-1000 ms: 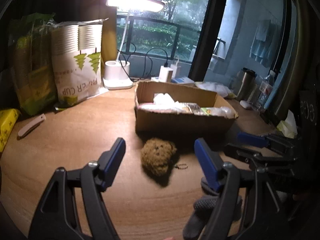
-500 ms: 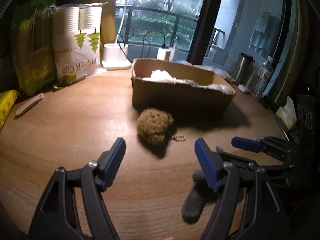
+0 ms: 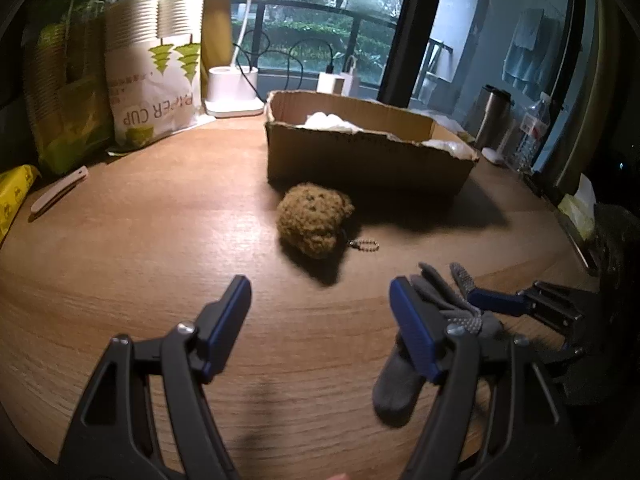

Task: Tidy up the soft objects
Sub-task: 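Lower the right gripper onto the grey dotted glove and close it, then grasp the brown bear keychain with the left gripper while the right gripper lifts the glove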

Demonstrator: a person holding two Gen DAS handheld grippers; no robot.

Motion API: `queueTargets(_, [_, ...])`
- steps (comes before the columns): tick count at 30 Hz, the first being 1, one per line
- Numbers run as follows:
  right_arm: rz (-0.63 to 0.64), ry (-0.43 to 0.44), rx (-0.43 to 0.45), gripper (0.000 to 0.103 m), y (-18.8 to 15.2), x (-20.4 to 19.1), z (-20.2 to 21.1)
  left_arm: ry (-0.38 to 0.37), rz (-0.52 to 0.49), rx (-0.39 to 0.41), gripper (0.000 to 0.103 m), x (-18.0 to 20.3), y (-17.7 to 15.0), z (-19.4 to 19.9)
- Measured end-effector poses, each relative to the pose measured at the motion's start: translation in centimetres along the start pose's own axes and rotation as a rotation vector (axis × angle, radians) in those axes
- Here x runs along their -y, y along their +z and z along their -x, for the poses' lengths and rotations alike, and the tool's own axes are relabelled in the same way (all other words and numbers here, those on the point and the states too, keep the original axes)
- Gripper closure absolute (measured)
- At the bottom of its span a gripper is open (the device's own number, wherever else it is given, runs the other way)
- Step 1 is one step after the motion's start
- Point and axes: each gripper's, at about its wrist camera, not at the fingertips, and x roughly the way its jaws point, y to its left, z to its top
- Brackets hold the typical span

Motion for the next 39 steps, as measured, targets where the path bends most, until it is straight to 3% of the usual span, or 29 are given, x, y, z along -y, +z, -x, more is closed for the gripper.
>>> queueTargets(6, [-0.007, -0.019, 0.007, 0.044, 0.5, 1.2, -0.2, 0.01, -0.012, -0.005, 0.03, 0.3, 0.8, -0.7])
queueTargets(8, [-0.011, -0.026, 0.012, 0.063, 0.9, 1.8, -0.2, 0.015, -0.02, -0.006, 0.03, 0.4, 1.2, -1.0])
queueTargets(10, [0.006, -0.054, 0.012, 0.069, 1.3, 2.1, -0.5, 0.019, -0.025, -0.012, 0.03, 0.5, 1.5, -1.4])
queueTargets(29, [-0.053, -0.038, 0.026, 0.074, 4.3, 7.0, -1.8, 0.107, -0.088, -0.071, 0.03, 1.4, 6.1, -8.0])
queueTargets(39, [-0.079, -0.035, 0.056, 0.074, 5.2, 8.8, -1.4, 0.127, -0.099, -0.143, 0.03, 1.3, 6.1, -10.4])
